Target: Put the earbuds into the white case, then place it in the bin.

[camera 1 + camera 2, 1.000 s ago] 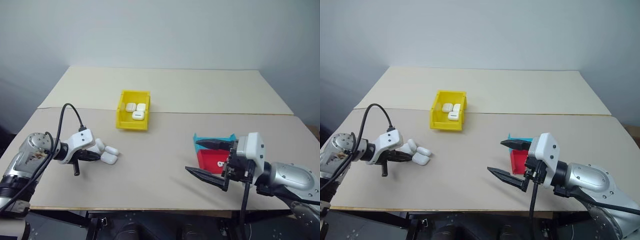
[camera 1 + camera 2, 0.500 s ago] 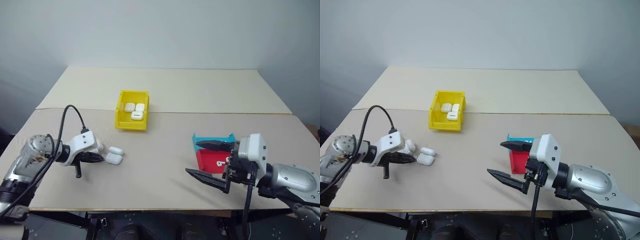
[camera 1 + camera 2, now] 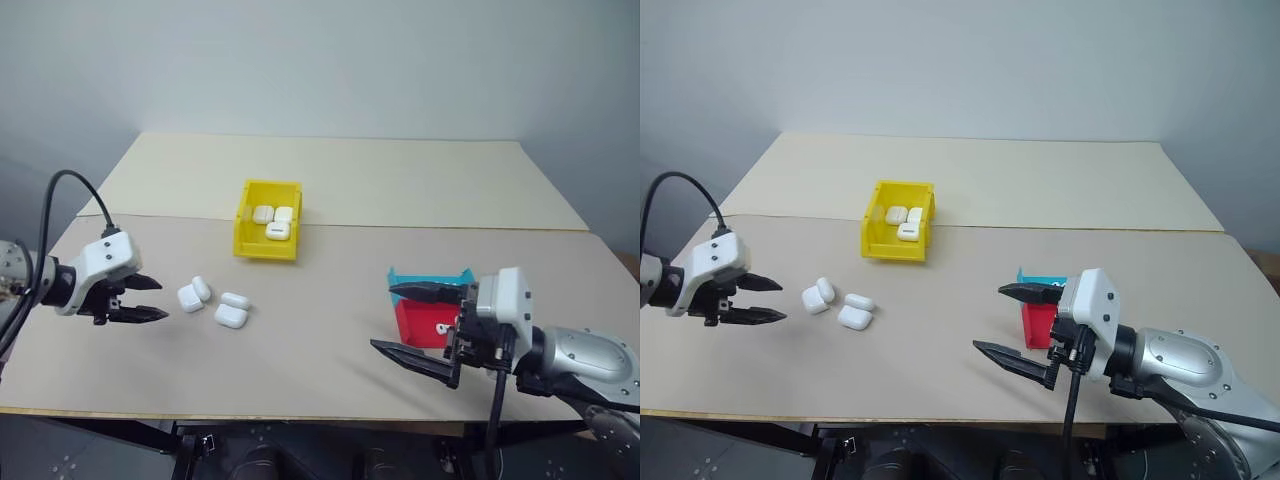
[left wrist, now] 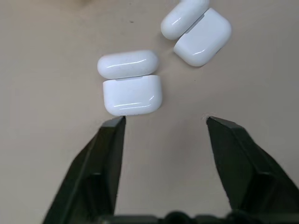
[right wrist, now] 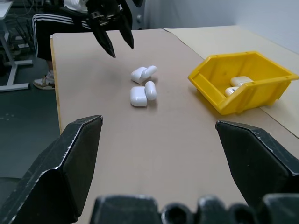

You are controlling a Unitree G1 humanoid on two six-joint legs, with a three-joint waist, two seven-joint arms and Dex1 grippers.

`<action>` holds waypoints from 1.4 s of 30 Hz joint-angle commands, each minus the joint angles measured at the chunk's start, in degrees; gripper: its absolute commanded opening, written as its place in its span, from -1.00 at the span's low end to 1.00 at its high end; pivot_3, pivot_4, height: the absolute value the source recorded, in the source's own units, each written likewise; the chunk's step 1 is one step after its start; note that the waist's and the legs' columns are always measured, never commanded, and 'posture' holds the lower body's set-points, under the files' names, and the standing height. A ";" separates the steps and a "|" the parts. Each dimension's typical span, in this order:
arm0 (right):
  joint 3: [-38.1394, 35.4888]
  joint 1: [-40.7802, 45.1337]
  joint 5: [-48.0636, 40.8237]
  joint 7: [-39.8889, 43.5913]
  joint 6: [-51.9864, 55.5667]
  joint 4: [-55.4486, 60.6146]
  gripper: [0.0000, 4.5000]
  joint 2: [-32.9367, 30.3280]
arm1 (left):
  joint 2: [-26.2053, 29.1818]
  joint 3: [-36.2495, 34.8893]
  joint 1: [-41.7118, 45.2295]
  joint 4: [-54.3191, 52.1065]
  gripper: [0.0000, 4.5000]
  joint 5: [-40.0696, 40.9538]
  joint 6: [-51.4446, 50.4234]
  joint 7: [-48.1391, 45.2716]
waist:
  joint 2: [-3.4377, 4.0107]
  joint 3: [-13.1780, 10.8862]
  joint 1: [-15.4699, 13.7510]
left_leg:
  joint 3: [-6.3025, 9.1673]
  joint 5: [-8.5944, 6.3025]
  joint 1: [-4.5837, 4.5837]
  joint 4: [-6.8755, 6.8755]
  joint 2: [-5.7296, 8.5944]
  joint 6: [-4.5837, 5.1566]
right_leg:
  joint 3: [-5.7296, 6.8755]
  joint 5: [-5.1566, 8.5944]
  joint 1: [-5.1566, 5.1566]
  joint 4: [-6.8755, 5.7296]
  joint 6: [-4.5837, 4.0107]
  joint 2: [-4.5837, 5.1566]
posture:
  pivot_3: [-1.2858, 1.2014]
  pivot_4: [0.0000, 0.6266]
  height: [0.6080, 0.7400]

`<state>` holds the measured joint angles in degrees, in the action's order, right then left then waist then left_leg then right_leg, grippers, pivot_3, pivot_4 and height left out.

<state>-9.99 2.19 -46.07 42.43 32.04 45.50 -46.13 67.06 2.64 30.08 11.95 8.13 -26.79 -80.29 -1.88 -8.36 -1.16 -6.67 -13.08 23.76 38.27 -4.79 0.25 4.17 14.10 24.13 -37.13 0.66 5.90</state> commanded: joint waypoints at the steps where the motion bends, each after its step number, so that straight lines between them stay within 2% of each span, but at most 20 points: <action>1: -0.43 0.82 -0.11 -0.09 -0.75 0.97 1.00 0.04 | -1.10 6.51 6.96 1.93 0.85 -4.29 -6.74 -1.32 | -0.01 0.01 -0.10 | 0.00 0.00 0.00 0.00 0.01 0.00 | 0.00 0.00 0.01 0.00 0.00 0.00 | 0.03 -0.52 1.00; 4: -0.44 0.67 -0.19 -0.72 -0.48 1.33 1.00 0.13 | -3.59 10.16 12.93 5.13 0.85 -5.77 -8.57 -2.67 | -0.02 0.01 -0.07 | -0.01 0.00 0.03 0.00 0.01 0.00 | -0.01 0.00 0.03 0.01 0.00 0.00 | 0.03 -0.52 1.00; 12: -0.37 -0.28 -0.18 -2.27 -0.44 2.44 1.00 0.28 | -9.30 19.98 21.10 16.80 0.85 -16.36 0.75 -2.99 | -0.04 0.01 0.33 | -0.01 0.00 0.02 0.01 0.01 0.00 | -0.02 0.00 0.02 0.00 0.00 -0.02 | 0.03 -0.52 1.00; 20: -0.92 -1.50 -0.42 -3.46 -0.54 3.60 1.00 0.32 | -16.25 22.06 25.37 29.20 0.85 -22.08 6.64 0.71 | -0.06 0.01 0.31 | 0.00 0.00 0.06 0.04 0.01 0.01 | -0.01 0.00 0.03 0.01 0.00 -0.02 | 0.03 -0.52 1.00; 26: -0.88 -1.80 -0.72 -4.33 -0.38 4.12 1.00 0.30 | -19.31 22.78 27.83 35.96 0.85 -25.17 9.58 1.84 | -0.02 0.06 0.05 | 0.01 0.01 -0.05 0.05 0.01 0.01 | -0.01 0.00 -0.06 -0.06 0.00 -0.02 | 0.03 -0.52 1.00; 29: -1.22 -2.09 -1.09 -4.48 -0.28 4.39 1.00 0.21 | -19.75 22.99 28.05 36.90 0.85 -25.86 10.65 0.45 | 0.00 0.11 -0.11 | 0.02 0.01 -0.08 0.07 0.01 0.01 | -0.01 0.00 -0.10 -0.06 0.00 -0.01 | 0.03 -0.52 1.00; 32: -1.56 -2.63 -1.20 -4.52 -0.41 4.66 1.00 0.10 | -19.30 22.57 27.36 35.72 0.62 -25.71 12.07 -0.57 | 0.01 0.13 -0.10 | 0.02 0.00 -0.07 0.07 0.01 0.01 | -0.01 0.00 -0.09 -0.06 0.00 -0.01 | 0.03 -0.52 1.00; 35: -1.95 -3.04 -1.32 -4.68 -0.49 4.86 1.00 0.04 | -17.51 21.44 26.28 32.70 0.27 -24.75 11.55 -3.04 | 0.00 0.13 0.07 | 0.01 0.00 -0.04 0.07 0.01 0.01 | -0.02 -0.01 -0.07 -0.05 0.00 -0.01 | 0.03 -0.52 1.00; 39: -1.95 -3.36 -1.08 -4.99 -0.48 4.96 1.00 0.24 | -12.77 16.72 22.81 26.94 0.27 -20.69 15.63 -4.82 | -0.01 0.12 0.88 | 0.01 0.00 0.03 0.06 -0.02 0.02 | -0.06 -0.01 0.04 -0.03 0.00 -0.03 | 0.03 -0.52 1.00; 42: -2.23 -3.72 -0.65 -4.85 -0.70 4.50 1.00 0.21 | -9.84 9.13 18.54 21.62 0.27 -12.74 18.73 -7.00 | -0.03 0.10 1.00 | 0.01 0.00 0.05 0.06 -0.05 0.02 | -0.08 0.00 0.08 -0.02 0.00 -0.04 | 0.03 -0.52 1.00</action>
<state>-10.36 -1.47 -46.28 37.84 32.05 48.62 -45.91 55.45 16.58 48.72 36.90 -8.96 -10.07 -86.20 -1.91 -8.26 -0.16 -6.66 -13.08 23.81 38.33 -4.84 0.27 4.10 14.09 24.20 -37.15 0.66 5.86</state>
